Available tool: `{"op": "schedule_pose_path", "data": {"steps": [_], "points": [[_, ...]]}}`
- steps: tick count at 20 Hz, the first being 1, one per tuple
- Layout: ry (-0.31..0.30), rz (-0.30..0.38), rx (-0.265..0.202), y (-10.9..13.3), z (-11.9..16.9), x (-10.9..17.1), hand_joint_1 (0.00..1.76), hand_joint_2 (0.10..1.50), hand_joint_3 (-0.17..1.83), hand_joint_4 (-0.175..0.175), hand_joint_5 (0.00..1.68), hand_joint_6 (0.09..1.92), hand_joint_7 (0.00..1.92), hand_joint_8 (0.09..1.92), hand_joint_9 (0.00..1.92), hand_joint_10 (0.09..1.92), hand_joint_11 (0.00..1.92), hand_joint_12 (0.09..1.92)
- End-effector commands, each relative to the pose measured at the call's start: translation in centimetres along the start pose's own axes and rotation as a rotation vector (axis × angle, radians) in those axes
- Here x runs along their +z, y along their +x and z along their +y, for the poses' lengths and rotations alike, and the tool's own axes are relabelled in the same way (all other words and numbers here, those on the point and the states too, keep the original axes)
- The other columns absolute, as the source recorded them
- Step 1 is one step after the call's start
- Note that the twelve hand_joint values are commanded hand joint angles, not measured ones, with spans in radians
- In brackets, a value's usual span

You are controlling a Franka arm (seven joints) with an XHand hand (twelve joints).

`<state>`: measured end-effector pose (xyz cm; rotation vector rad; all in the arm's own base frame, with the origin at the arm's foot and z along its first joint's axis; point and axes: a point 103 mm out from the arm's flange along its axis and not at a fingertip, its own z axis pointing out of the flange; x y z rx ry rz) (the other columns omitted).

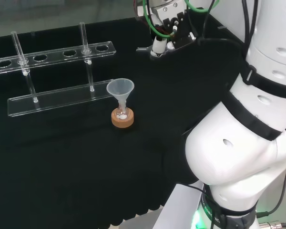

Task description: Put the weighing funnel back on the table.

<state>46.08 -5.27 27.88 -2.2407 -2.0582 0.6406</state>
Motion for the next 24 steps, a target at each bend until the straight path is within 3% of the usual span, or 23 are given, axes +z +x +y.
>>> {"op": "schedule_pose_path", "data": {"steps": [1,10,24], "points": [[0.035,0.005,-0.058,-0.7,7.4,2.5,1.11,0.7,0.6,0.175,1.25,0.69,0.79,0.64,1.31,0.09,1.18,0.79],[0.07,-0.005,-0.084,0.6,11.0,4.7,1.11,0.7,0.6,0.175,1.25,0.69,0.79,0.64,1.31,0.09,1.18,0.79],[0.12,0.013,-0.123,2.1,13.5,9.5,1.11,0.7,0.6,0.175,1.25,0.69,0.79,0.64,1.31,0.09,1.18,0.79]]}}
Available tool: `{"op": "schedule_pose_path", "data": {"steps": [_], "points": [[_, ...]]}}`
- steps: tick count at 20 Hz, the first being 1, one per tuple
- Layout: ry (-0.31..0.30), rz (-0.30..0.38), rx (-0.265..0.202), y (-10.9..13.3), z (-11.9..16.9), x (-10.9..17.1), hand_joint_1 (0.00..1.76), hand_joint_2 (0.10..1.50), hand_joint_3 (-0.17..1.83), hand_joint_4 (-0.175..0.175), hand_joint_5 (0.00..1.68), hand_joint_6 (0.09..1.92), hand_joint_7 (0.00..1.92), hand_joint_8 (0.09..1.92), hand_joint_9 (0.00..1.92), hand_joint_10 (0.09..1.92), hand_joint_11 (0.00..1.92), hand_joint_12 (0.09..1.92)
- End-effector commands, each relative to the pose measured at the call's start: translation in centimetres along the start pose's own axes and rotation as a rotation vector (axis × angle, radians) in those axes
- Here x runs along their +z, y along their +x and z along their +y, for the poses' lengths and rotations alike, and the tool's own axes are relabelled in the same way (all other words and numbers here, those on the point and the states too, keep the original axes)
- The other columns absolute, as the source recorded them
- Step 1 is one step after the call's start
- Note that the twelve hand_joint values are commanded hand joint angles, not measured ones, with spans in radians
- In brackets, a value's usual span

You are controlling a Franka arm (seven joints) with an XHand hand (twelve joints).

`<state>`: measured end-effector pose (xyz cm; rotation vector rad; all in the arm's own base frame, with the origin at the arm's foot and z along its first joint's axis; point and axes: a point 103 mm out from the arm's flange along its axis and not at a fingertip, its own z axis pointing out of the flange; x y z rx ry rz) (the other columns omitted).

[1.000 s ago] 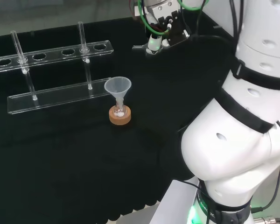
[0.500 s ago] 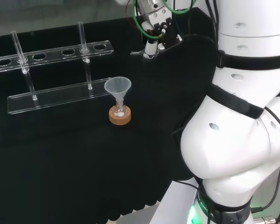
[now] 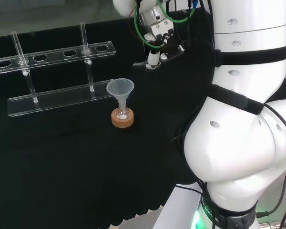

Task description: Put the weighing funnel back on the table.

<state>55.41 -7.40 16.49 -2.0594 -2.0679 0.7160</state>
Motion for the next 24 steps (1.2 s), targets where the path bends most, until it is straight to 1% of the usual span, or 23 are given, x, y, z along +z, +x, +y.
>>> {"op": "schedule_pose_path", "data": {"steps": [1,6,12,14,18,20,24], "points": [[0.014,0.006,-0.02,0.7,1.5,1.8,1.11,0.7,0.6,0.175,1.25,0.69,0.79,0.64,1.31,0.09,1.18,0.79],[0.024,0.004,-0.033,1.1,2.4,3.2,1.11,0.7,0.6,0.175,1.25,0.69,0.79,0.64,1.31,0.09,1.18,0.79],[0.033,-0.001,-0.049,1.7,3.2,4.0,1.11,0.7,0.6,0.175,1.25,0.7,0.79,0.64,1.31,0.09,1.18,0.79],[0.039,0.008,-0.053,2.0,3.4,4.3,1.11,0.7,0.6,0.175,1.24,0.7,0.79,0.64,1.31,0.09,1.18,0.79],[0.049,0.001,-0.053,2.6,3.7,5.0,1.11,0.7,0.59,0.175,1.24,0.7,0.79,0.64,1.31,0.09,1.18,0.79],[0.045,0.004,-0.059,2.7,3.8,5.3,1.11,0.71,0.59,0.175,1.24,0.7,0.79,0.64,1.31,0.09,1.18,0.79],[0.048,-0.013,-0.067,2.9,4.0,5.7,1.11,0.71,0.59,0.175,1.24,0.71,0.79,0.64,1.31,0.09,1.18,0.79]]}}
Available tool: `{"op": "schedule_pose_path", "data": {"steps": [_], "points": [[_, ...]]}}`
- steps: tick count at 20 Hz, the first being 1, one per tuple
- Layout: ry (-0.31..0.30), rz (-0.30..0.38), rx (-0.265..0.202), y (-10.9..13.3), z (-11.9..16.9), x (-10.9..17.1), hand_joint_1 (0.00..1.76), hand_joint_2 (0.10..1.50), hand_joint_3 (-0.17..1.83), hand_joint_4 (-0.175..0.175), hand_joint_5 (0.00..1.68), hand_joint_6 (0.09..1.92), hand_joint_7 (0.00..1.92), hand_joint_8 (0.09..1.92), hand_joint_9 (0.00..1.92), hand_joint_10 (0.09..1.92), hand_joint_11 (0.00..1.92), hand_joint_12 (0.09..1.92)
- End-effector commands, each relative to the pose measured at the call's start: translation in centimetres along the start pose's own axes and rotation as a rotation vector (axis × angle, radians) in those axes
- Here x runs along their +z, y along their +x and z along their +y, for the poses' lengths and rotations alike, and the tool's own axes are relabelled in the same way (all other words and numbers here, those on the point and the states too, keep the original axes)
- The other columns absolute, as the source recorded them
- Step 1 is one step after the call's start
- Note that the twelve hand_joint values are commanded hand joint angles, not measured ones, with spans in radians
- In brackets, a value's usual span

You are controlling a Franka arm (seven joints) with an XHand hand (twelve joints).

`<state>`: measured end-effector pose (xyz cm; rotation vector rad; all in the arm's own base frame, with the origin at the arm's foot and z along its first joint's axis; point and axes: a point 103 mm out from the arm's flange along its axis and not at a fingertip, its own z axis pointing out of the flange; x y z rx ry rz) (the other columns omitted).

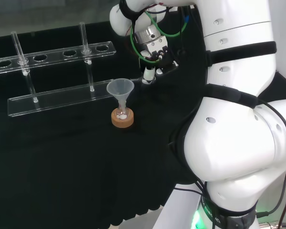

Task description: Put the weighing funnel back on the table.

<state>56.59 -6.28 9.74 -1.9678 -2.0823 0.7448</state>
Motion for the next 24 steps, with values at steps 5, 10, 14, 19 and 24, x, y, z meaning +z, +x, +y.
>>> {"op": "schedule_pose_path", "data": {"steps": [5,10,14,19,24], "points": [[0.008,-0.022,-0.011,0.48,0.41,0.66,1.11,0.71,0.59,0.175,1.24,0.71,0.79,0.64,1.31,0.09,1.18,0.79],[0.006,-0.037,-0.017,0.73,0.56,0.56,1.11,0.71,0.59,0.175,1.23,0.71,0.8,0.65,1.31,0.09,1.18,0.79],[0.008,-0.041,-0.019,1.08,0.68,0.45,1.11,0.71,0.59,0.175,1.23,0.71,0.8,0.65,1.31,0.09,1.18,0.79],[0.007,-0.047,-0.014,1.22,0.69,0.35,1.11,0.71,0.59,0.175,1.23,0.72,0.8,0.65,1.32,0.09,1.18,0.79],[0.009,-0.044,-0.012,1.07,0.77,0.26,1.11,0.71,0.59,0.175,1.23,0.72,0.8,0.65,1.32,0.09,1.18,0.79]]}}
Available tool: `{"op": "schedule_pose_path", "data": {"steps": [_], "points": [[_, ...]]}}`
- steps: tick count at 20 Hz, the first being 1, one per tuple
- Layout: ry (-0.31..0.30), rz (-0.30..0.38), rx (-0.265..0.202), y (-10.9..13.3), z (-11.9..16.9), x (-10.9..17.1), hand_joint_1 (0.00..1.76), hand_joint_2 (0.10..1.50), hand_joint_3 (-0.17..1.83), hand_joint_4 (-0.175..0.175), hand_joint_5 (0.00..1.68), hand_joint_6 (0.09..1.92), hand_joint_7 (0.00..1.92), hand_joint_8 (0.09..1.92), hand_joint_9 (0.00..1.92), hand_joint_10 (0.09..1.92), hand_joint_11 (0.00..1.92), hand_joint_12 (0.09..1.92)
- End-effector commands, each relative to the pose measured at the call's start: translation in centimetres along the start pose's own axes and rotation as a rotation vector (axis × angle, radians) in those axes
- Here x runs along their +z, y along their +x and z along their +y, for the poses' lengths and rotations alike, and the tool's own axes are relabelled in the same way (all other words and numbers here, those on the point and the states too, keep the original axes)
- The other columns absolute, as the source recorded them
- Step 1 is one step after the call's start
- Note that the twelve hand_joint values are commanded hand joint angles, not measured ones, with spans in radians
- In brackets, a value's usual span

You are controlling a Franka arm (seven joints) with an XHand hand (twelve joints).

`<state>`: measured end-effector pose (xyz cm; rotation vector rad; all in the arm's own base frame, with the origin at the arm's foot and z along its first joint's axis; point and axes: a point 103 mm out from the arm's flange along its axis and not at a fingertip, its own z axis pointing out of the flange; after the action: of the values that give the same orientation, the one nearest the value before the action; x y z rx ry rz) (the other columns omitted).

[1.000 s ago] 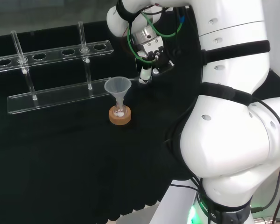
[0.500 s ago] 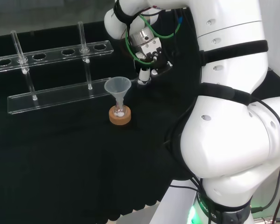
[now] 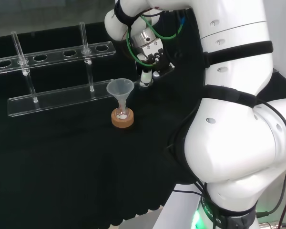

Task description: Put the weighing funnel back on the table.

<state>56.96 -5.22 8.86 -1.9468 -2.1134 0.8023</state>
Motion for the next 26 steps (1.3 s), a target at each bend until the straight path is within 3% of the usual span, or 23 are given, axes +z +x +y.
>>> {"op": "schedule_pose_path", "data": {"steps": [1,18,24,26], "points": [[-0.001,0.005,0.003,-0.12,0.02,-0.11,1.11,0.71,0.59,0.175,1.23,0.72,0.8,0.65,1.32,0.09,1.18,0.79],[0.001,0.022,-0.001,0.41,0.15,-0.09,1.1,0.73,0.57,0.175,1.22,0.74,0.79,0.65,1.31,0.09,1.16,0.8],[-0.006,0.033,0.002,0.11,-0.04,-0.22,1.06,0.95,0.2,0.175,1.1,0.83,0.63,0.71,1.24,0.09,1.03,0.91],[-0.005,0.025,0.003,0.06,-0.16,-0.19,1.0,0.92,0.15,0.05,1.02,0.73,0.6,0.72,1.22,0.09,0.99,0.94]]}}
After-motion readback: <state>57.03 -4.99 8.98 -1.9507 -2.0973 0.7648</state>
